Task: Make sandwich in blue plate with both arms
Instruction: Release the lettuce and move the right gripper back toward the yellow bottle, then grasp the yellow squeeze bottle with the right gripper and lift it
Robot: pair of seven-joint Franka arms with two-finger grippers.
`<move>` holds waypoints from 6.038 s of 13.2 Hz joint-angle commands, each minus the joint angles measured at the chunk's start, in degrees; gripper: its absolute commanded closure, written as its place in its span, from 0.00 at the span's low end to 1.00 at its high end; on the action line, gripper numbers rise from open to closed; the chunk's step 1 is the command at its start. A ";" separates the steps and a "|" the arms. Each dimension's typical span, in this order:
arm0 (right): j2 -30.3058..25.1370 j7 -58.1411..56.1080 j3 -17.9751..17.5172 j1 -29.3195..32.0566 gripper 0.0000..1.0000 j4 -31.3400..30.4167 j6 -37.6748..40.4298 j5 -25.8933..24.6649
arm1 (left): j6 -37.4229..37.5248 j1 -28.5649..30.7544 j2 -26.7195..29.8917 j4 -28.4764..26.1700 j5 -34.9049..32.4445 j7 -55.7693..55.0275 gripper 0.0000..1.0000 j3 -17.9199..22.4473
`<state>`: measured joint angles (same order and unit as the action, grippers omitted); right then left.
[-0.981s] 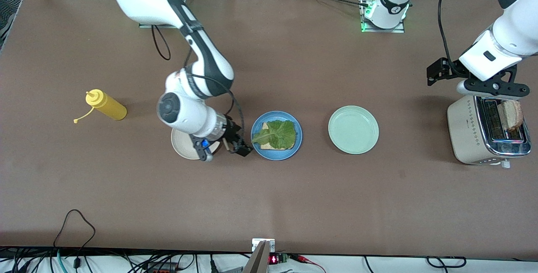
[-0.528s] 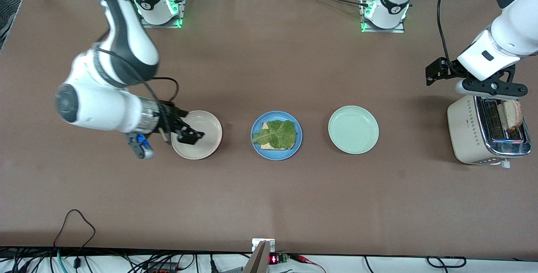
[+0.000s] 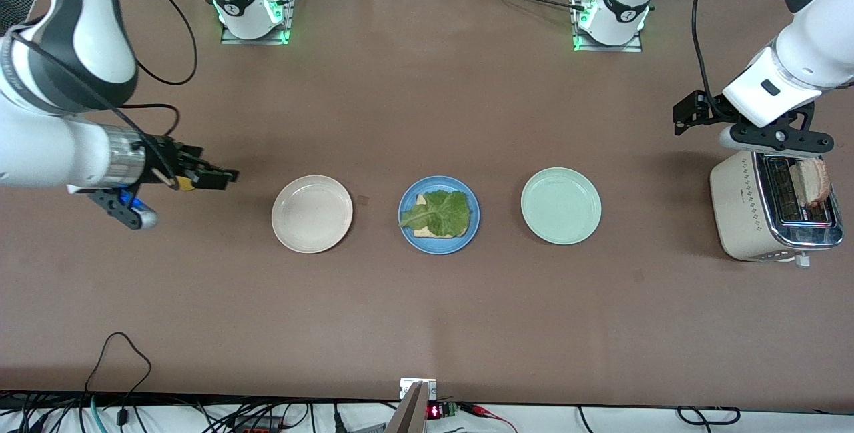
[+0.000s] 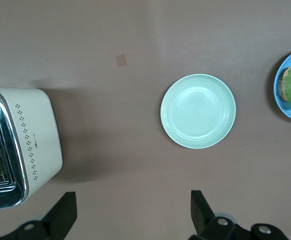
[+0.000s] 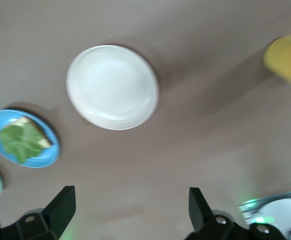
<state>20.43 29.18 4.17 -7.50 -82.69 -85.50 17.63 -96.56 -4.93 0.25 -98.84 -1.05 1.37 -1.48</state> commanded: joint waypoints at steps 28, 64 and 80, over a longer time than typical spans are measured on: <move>-7.44 -120.70 -1.27 38.34 0.00 -32.72 -36.58 -2.46 | 2.16 0.18 0.45 -0.04 0.00 -0.40 0.00 0.42; 26.24 -176.31 -17.18 53.21 0.00 -19.80 -8.10 29.04 | 2.25 0.18 0.01 0.31 0.00 -0.40 0.00 0.60; 7.72 -159.65 -17.18 40.57 1.00 -19.35 -17.32 22.65 | 2.78 0.18 0.01 0.40 0.00 -0.14 0.00 0.34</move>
<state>36.64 -136.70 -13.30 35.84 -99.74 -100.85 43.40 -94.60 -4.72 0.23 -98.96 -1.06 1.26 -0.99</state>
